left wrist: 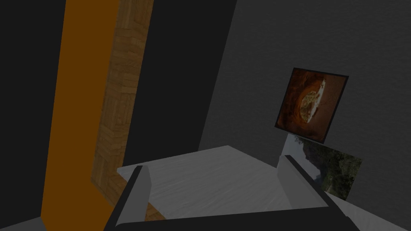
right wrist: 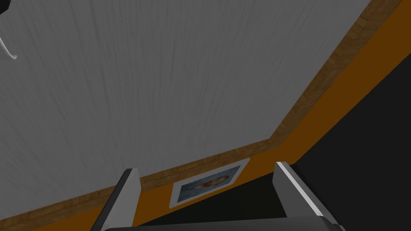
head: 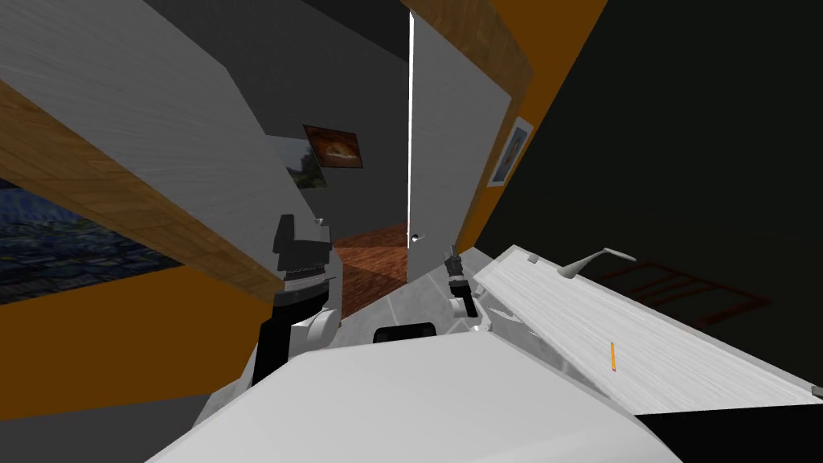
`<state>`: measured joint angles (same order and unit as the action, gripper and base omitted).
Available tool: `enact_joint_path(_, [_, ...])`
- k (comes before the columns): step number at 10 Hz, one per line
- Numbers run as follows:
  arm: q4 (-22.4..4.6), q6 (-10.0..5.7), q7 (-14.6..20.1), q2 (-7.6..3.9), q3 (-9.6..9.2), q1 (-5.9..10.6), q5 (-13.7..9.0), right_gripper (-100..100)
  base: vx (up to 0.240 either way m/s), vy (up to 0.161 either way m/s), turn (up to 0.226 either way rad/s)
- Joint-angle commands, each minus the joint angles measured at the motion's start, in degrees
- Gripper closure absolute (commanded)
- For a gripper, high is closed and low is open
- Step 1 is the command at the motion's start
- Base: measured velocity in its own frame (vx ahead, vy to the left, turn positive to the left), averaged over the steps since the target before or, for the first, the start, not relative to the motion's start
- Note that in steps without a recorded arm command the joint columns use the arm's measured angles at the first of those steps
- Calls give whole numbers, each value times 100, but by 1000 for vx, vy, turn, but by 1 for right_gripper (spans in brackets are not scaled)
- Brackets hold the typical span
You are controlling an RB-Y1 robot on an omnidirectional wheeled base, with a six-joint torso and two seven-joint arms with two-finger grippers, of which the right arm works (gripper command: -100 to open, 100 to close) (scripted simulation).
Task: Push the door open
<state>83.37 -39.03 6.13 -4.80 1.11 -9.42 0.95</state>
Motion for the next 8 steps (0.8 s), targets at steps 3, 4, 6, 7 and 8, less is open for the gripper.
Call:
enact_joint_path(3, [-488,-56,-22,-23,-24,166,-46,-100,33,-57,95])
enact_joint_path(4, [-634,-96,-35,-37,-38,272,-76,-100,33,-57,135])
enact_joint_path(6, [-909,-137,-48,-50,-52,377,-105,-100,27,-54,109])
enact_joint_path(7, [-1016,-137,-48,-50,-52,377,-105,-100,30,-53,73])
enact_joint_path(8, [-1227,-177,-60,-61,-66,479,-133,-100,36,-58,132])
